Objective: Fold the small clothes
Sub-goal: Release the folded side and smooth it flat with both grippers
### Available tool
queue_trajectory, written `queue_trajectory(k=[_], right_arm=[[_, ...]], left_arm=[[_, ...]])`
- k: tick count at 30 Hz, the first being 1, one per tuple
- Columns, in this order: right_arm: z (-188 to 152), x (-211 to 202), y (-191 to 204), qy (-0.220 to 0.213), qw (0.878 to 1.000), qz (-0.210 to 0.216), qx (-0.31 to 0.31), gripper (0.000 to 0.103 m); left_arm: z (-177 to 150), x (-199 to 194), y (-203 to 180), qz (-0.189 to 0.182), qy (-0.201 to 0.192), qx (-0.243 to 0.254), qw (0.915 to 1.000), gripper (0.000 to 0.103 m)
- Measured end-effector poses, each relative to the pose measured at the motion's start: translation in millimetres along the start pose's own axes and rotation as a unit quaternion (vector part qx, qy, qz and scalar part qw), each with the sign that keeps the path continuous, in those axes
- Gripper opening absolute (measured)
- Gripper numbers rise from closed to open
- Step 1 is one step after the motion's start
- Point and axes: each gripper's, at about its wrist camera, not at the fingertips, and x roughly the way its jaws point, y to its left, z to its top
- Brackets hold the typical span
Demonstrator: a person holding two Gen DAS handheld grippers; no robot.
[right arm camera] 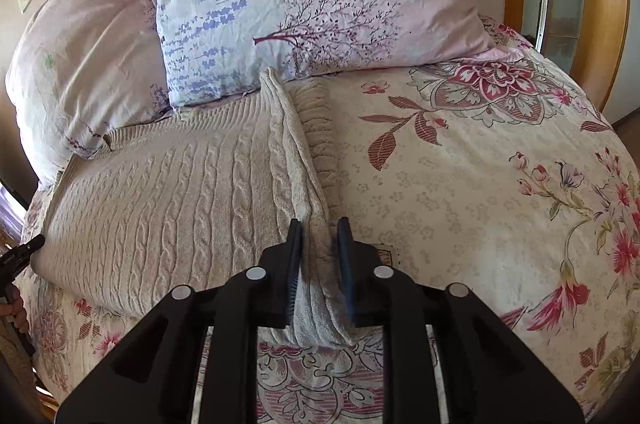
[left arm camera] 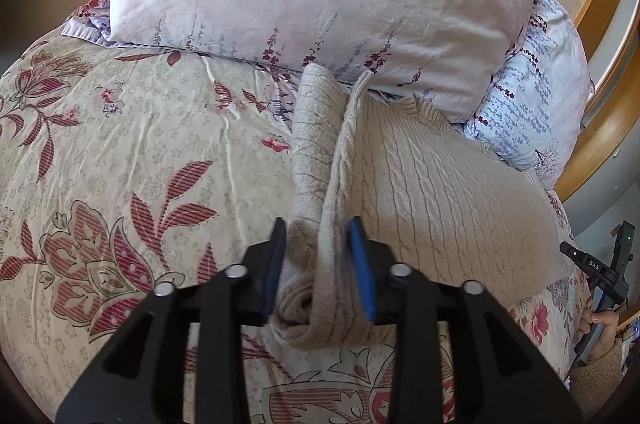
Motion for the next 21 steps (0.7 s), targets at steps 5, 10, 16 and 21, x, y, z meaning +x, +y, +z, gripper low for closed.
queue_trajectory(k=[5, 10, 16, 21], right_arm=[[8, -18, 31, -0.047, 0.998, 0.039, -0.035, 0.059], [10, 7, 67, -0.011, 0.995, 0.07, -0.071, 0.059], [7, 34, 77, 0.02, 0.995, 0.069, -0.063, 0.063], [4, 35, 68, 0.007, 0.995, 0.092, -0.047, 0.065]], left_arm=[[13, -2, 11, -0.029, -0.004, -0.044, 0.9986, 0.065], [24, 17, 13, -0.042, 0.019, -0.069, 0.9965, 0.067], [32, 35, 12, -0.064, 0.032, -0.093, 0.9931, 0.067], [39, 49, 14, -0.093, 0.038, -0.114, 0.9884, 0.062]])
